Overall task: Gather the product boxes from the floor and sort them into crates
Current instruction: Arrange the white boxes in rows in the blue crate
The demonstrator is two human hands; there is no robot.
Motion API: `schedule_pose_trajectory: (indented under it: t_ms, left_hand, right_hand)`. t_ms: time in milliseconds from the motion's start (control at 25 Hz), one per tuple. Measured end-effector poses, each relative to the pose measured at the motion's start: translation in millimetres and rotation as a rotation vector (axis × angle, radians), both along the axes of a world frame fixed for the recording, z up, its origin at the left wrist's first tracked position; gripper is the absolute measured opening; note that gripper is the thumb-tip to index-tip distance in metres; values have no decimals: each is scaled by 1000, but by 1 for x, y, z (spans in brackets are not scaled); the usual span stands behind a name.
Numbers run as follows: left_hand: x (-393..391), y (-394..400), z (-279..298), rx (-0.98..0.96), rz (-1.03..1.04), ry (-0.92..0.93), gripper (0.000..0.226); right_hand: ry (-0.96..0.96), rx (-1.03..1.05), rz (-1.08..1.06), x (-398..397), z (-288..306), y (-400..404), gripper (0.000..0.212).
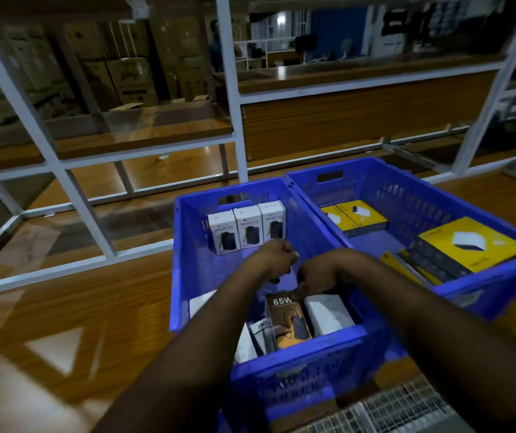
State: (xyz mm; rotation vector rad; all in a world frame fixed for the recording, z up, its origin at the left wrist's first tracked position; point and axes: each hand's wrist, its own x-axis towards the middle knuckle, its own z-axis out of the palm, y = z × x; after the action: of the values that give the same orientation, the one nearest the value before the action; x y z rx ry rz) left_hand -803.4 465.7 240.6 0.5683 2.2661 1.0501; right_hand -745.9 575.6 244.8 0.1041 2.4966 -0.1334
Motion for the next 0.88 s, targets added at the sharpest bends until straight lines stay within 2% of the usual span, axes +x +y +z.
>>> schedule_pose_trajectory:
  t_ms: [160,280,360,400,440,560,640,720,800,880]
  left_hand:
    - [2,-13,-2,157,121,69,21]
    - [3,-17,-3,324,209,-31,31]
    - [2,-20,-2,366,256,-68,51]
    - [-1,-20,-3,374,295,-110,68]
    - [-3,-22,-3,388,326,-193,75]
    - [-1,-28,5,521,350,-407,40]
    - [-8,-29,2,575,377,-433,31]
    - [-16,-29,0,614,448,-380,27]
    - [-22,-28,-1,642,530,-322,32]
    - [-23,-27,2,709,503,-314,54]
  right_hand:
    - [227,-122,-184,11,2,4,40]
    - [630,-344,-486,8,15,7,27]
    - [890,-557,-657,1,28,9,20]
    - [950,-708,-717,-3,32,10,18]
    - [968,-839,-746,-8,34,10,18]
    - [922,-1098,-768,-22,33,6,22]
    - [871,-1303,-872,-33,29,5,23]
    - [782,-1513,-960,-42,25,2,30]
    - [733,-1625,-975,-49,15,1,35]
    - [695,-1595,-877,-55,5,-1,37]
